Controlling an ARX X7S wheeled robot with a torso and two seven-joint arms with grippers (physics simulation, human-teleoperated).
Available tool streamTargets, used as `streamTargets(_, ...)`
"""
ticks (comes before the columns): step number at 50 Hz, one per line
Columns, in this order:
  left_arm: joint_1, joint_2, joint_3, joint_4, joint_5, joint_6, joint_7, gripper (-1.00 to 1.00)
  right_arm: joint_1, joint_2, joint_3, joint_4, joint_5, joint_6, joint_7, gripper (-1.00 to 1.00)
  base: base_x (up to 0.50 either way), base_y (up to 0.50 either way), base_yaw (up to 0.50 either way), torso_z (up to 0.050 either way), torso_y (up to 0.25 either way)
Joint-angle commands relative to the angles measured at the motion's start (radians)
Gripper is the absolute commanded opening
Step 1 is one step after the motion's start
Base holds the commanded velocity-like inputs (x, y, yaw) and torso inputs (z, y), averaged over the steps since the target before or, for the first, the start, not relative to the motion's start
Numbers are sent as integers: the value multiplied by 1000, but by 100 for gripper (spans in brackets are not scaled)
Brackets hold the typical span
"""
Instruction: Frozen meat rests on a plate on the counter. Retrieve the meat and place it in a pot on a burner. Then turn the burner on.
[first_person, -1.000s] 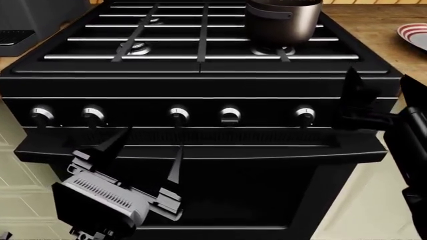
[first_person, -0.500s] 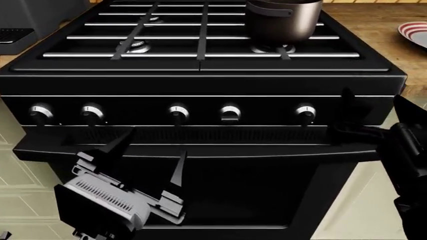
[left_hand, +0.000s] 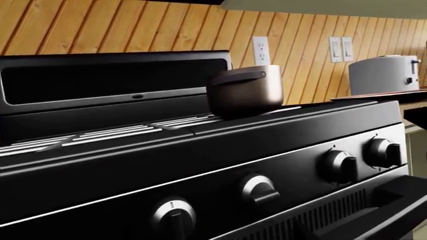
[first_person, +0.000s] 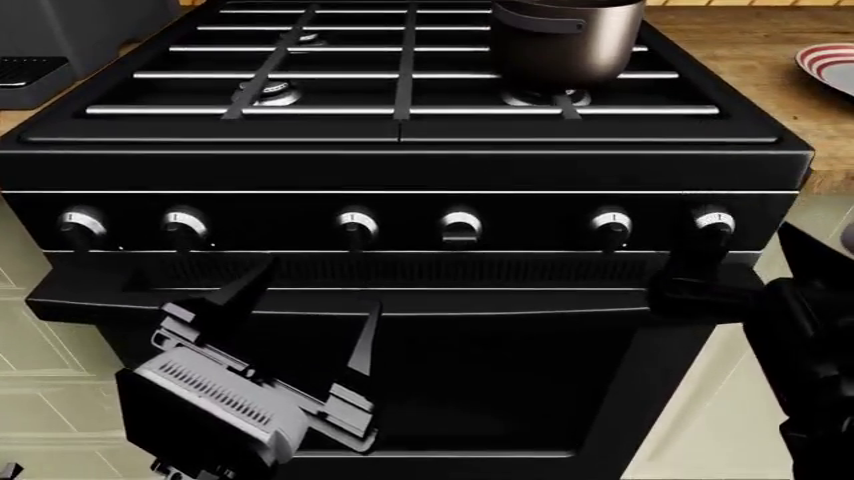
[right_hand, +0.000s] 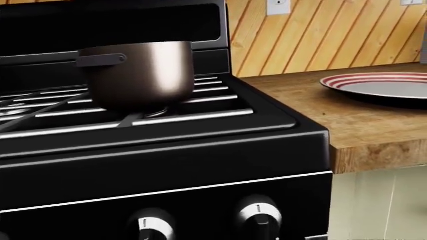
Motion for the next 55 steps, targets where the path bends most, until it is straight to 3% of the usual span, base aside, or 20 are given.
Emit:
streamTargets(1, -4, -1, 5, 5, -3, -5, -2, 100, -26, 2, -13, 5, -48, -12, -24, 100, 0, 0, 0, 0, 0)
streamTargets(55, 14, -8, -2, -3, -18, 22, -11, 100, 7, 31, -164, 85, -240, -11, -87, 100, 0, 0, 0, 0, 0)
